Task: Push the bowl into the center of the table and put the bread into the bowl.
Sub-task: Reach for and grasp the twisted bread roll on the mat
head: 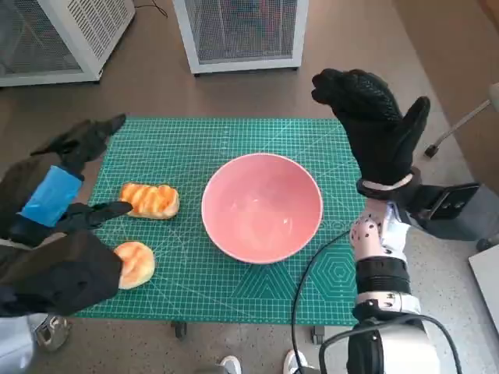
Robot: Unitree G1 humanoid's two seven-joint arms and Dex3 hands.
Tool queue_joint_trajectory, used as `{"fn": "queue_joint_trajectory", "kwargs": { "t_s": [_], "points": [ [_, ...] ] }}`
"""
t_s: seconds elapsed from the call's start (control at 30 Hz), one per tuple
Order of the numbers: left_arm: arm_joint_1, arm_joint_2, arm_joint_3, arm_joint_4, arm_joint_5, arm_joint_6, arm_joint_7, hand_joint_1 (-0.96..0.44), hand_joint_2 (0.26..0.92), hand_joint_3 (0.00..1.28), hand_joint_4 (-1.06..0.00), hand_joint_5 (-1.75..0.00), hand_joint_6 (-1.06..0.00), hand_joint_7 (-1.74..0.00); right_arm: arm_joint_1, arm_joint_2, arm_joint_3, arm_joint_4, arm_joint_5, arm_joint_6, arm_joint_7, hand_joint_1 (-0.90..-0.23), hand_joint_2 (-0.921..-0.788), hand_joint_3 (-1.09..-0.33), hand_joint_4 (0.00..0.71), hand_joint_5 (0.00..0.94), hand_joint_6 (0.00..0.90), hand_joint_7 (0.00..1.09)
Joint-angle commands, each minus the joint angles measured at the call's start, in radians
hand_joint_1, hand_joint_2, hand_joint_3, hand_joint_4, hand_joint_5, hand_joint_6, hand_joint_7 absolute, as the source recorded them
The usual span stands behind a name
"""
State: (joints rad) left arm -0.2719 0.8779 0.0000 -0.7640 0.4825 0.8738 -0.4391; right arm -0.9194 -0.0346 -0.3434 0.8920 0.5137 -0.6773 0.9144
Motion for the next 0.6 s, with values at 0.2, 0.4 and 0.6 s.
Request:
{"fn": "queue_joint_trajectory", "kwargs": {
  "t_s": [0.2,0.4,0.6],
  "points": [
    [-0.042,0.004,-0.08,0.062,0.085,0.084,-0.022,0.15,0.752,0.01,-0.31,0.0,-0.38,-0.05,0.026,-0.007,-0.003,0.017,0.004,0.017,0.008,-0.411,-0.921,-0.47,0.506,0.001,0.664,0.0],
    [-0.06,-0.001,-0.125,0.135,0.097,0.086,-0.037,0.16,0.756,0.01,-0.29,0.0,-0.38,-0.03,0.027,-0.008,-0.005,0.019,0.003,0.015,0.008,-0.412,-0.921,-0.47,0.505,0.0,0.664,0.0],
    [-0.088,0.002,-0.172,0.212,0.102,0.086,-0.076,0.14,0.762,0.02,-0.25,0.0,-0.37,-0.02,0.031,-0.009,-0.004,0.017,0.001,0.013,0.006,-0.408,-0.921,-0.472,0.5,0.0,0.666,0.0]
  ]
}}
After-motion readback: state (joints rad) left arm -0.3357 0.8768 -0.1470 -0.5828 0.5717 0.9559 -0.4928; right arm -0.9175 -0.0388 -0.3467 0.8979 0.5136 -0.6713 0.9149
